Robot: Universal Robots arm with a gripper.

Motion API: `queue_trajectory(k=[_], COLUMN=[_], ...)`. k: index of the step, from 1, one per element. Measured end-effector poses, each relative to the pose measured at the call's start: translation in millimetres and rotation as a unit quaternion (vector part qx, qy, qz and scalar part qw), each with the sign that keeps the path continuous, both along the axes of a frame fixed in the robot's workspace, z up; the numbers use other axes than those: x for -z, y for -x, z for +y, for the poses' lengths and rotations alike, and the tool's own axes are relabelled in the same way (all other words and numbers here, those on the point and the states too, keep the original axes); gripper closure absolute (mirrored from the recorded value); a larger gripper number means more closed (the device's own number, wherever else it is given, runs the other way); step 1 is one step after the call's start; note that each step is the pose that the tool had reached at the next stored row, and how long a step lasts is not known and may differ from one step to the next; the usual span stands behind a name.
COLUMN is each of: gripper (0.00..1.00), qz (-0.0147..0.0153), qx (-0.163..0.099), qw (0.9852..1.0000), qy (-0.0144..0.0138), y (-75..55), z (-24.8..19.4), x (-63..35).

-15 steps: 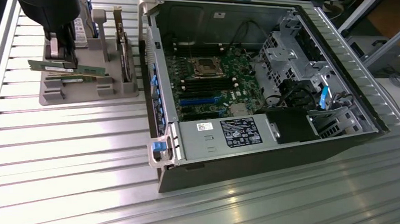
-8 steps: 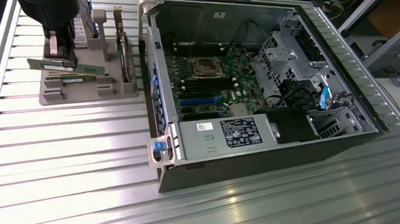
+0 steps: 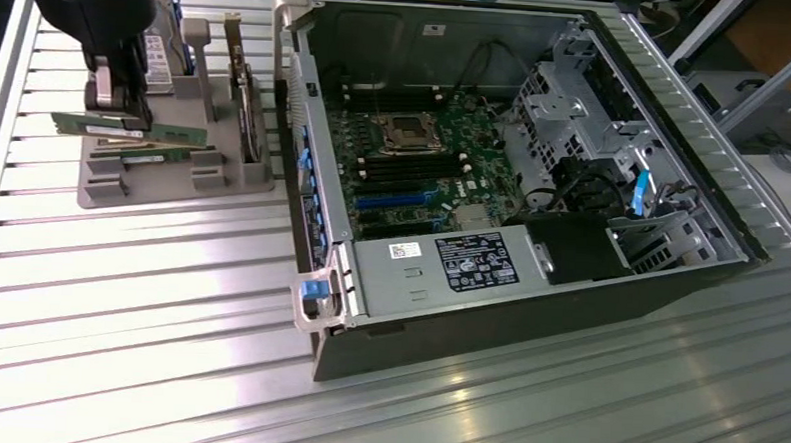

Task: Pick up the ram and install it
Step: 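Pick up the ram and move it above insertion slot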

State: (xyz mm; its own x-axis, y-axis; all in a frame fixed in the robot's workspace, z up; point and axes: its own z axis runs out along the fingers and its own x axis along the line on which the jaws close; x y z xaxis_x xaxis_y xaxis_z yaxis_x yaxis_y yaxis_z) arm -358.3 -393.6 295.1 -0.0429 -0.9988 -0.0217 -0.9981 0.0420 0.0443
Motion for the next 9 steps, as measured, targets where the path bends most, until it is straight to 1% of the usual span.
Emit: queue_trajectory(k=[9], gripper=[0.87], qz=[0.0000], qx=[0.000], qw=[1.0000], qy=[0.0000], y=[0.0], z=[0.0], x=[-3.8])
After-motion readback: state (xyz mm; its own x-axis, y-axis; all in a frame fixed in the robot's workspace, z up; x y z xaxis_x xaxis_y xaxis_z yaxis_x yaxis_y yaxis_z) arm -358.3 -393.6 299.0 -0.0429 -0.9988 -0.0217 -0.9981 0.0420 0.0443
